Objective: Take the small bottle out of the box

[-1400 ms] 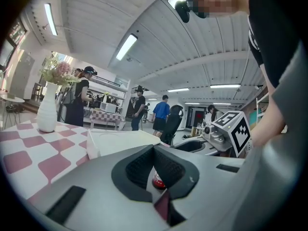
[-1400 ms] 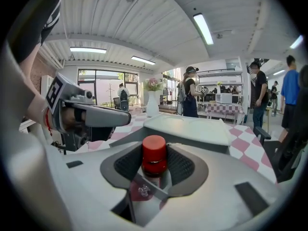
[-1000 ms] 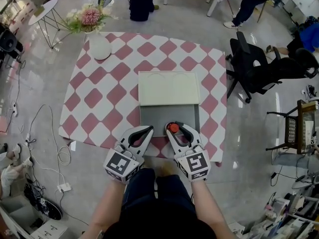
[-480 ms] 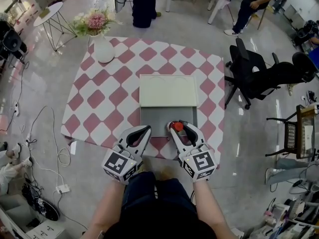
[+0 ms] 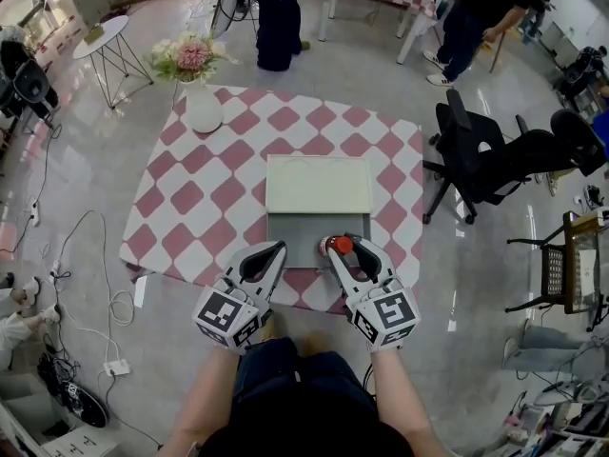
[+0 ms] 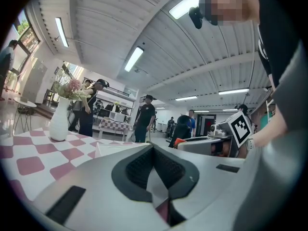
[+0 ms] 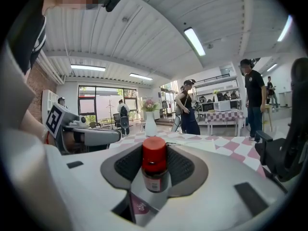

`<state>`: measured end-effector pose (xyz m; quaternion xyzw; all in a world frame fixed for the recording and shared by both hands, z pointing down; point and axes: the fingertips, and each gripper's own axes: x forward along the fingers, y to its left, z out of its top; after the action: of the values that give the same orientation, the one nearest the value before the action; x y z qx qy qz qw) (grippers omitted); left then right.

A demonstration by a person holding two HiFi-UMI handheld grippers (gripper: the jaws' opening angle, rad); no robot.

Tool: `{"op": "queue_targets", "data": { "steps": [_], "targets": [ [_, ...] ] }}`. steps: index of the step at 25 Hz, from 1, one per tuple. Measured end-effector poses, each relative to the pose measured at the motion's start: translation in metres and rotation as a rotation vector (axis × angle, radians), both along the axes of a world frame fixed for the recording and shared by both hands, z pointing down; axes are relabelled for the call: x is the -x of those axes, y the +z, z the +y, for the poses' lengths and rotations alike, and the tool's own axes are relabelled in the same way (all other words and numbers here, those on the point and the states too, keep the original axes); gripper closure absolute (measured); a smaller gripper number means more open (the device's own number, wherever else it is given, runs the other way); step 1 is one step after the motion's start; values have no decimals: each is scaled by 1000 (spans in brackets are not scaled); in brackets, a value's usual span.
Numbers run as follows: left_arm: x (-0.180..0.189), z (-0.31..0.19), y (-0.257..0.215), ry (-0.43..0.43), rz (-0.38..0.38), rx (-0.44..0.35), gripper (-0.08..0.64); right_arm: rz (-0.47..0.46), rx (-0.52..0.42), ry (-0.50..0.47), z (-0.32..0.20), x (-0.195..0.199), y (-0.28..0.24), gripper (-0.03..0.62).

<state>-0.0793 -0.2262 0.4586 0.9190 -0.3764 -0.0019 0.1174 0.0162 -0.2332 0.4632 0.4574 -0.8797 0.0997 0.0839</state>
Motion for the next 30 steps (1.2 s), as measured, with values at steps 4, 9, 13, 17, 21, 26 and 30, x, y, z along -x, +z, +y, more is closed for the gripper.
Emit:
{"op": "queue_targets", "data": {
  "steps": [4,9,13,17,21,26,30],
  "targets": [
    [-2,-2,-10,-8,14,-15,552,-2,-20,-12,0,-1,-11,443],
    [-1,-3,-19,-32,14,-26,552,-5,-32,-18,3,-5,-22,443],
    [1,-4,-26,-45,11,-38,552,-13,-42,-15,2,-10,-30,443],
    [4,-7,-33,-61,13,-48,552,-21,-51,-15,0,-13,-38,443],
    [6,-7,-38,-70,9,-61,552,-28,-66,-14,-1,-16,-48,443],
    [10,-8,-45,-88,10,-70,552,-42,-81,-16,-2,-18,-59,443],
    [13,-8,-51,-98,11,-80,552,-48,-91,-16,-1,-19,-67,443]
  ]
}}
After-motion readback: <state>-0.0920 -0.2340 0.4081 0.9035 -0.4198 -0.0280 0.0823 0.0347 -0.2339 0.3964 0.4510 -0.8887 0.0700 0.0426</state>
